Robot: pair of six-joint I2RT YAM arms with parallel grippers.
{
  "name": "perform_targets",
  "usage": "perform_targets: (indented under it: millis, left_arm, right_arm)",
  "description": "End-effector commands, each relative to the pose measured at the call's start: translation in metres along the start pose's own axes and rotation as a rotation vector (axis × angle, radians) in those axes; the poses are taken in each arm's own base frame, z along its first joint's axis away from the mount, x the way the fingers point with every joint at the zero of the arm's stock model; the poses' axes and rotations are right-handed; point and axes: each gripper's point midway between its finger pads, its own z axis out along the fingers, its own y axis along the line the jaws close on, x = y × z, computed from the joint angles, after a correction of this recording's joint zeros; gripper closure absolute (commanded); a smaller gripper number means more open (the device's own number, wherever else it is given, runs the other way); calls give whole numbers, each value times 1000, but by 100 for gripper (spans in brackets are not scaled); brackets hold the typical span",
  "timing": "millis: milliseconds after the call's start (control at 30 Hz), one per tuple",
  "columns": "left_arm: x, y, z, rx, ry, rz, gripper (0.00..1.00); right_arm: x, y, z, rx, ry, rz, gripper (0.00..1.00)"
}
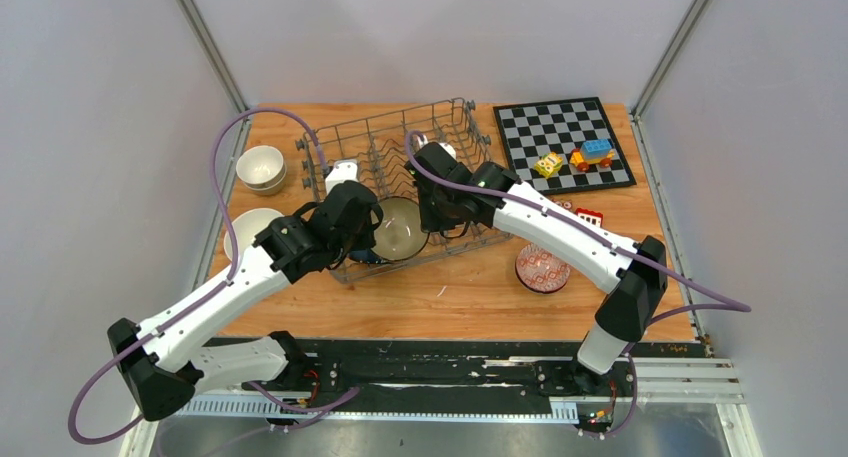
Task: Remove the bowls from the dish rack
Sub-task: Place the bowl with the bowl.
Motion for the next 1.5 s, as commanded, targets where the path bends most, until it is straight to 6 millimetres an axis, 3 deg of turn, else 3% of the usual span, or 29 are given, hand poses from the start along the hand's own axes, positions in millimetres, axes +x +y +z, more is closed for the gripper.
perform_targets:
  millis: [0, 133, 333, 600, 833, 1167, 1300, 1467]
  left_arm:
    - [-4, 0, -6, 2, -18, -15, 66]
    - [3, -3, -2, 22, 2, -13, 72]
    - [5, -6, -1, 38, 7, -15, 100]
    - [7, -19, -3, 131, 9, 27, 100]
    - [-2, -15, -9, 142, -48, 13, 100]
    - [-30, -6, -21, 92, -131, 29, 100]
    - [-57, 16, -31, 16, -197, 38, 100]
    - [-89, 56, -37, -77, -259, -50, 100]
  right_arm:
    - [-24, 16, -18, -81, -99, 63, 97]
    - [-25, 18, -19, -92, -100, 69, 97]
    - [-22, 18, -18, -96, -93, 69, 97]
    - [-14, 30, -16, -186, -66, -20, 95]
    - [-4, 35, -20, -243, -44, -87, 54]
    - [-13, 28, -48, -253, -107, -144, 18]
    - [-24, 9, -77, -205, -192, -204, 9]
    - [-26, -22, -117, -161, -316, -266, 7]
